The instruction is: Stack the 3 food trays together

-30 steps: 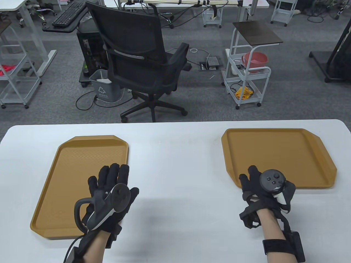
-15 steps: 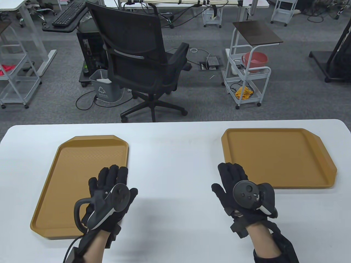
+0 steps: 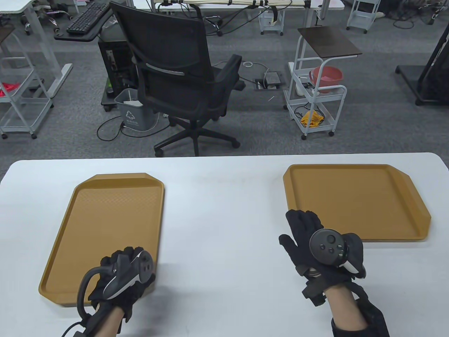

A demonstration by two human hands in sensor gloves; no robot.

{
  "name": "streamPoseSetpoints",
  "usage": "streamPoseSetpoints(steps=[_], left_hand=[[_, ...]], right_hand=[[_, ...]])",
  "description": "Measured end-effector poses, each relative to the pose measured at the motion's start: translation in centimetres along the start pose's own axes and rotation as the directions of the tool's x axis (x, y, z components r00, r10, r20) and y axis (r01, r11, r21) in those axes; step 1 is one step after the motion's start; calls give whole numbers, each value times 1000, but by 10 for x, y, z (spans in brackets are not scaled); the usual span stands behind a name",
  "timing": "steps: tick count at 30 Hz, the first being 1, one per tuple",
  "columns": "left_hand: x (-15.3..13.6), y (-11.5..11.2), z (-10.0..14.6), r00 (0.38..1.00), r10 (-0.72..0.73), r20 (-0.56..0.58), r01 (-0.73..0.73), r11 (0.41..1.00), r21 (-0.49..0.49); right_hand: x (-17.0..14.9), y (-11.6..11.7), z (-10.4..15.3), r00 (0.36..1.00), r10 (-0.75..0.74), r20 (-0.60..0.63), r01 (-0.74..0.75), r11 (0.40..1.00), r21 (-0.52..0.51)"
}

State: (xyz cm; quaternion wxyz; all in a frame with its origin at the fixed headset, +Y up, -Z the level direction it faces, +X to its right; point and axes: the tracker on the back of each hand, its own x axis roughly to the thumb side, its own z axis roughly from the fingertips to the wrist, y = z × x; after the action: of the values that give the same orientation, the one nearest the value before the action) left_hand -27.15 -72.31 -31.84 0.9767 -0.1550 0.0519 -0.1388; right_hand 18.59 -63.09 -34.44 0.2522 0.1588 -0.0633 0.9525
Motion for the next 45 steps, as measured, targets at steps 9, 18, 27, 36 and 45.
streamPoseSetpoints(steps=[9, 18, 27, 36, 45], left_hand=[[-7, -45, -10, 999, -29, 43, 36, 986, -163], [-3, -48, -9, 993, -72, 91, 73, 997, -17], [4, -39, -3, 989, -131, 61, 122, 984, 131], [-11, -21, 10, 995, -81, -64, 100, 920, 378], [-19, 0, 24, 996, -37, -79, 76, 815, 574]], right_hand=[[-7, 3, 0, 1000, -4, -15, 5, 1000, 18], [-16, 9, -3, 999, -5, -39, 7, 999, 45], [-21, 9, -3, 999, -14, -51, 16, 999, 46], [-21, 8, -2, 998, -23, -56, 25, 999, 49], [-21, 8, -3, 998, -31, -52, 34, 998, 48]])
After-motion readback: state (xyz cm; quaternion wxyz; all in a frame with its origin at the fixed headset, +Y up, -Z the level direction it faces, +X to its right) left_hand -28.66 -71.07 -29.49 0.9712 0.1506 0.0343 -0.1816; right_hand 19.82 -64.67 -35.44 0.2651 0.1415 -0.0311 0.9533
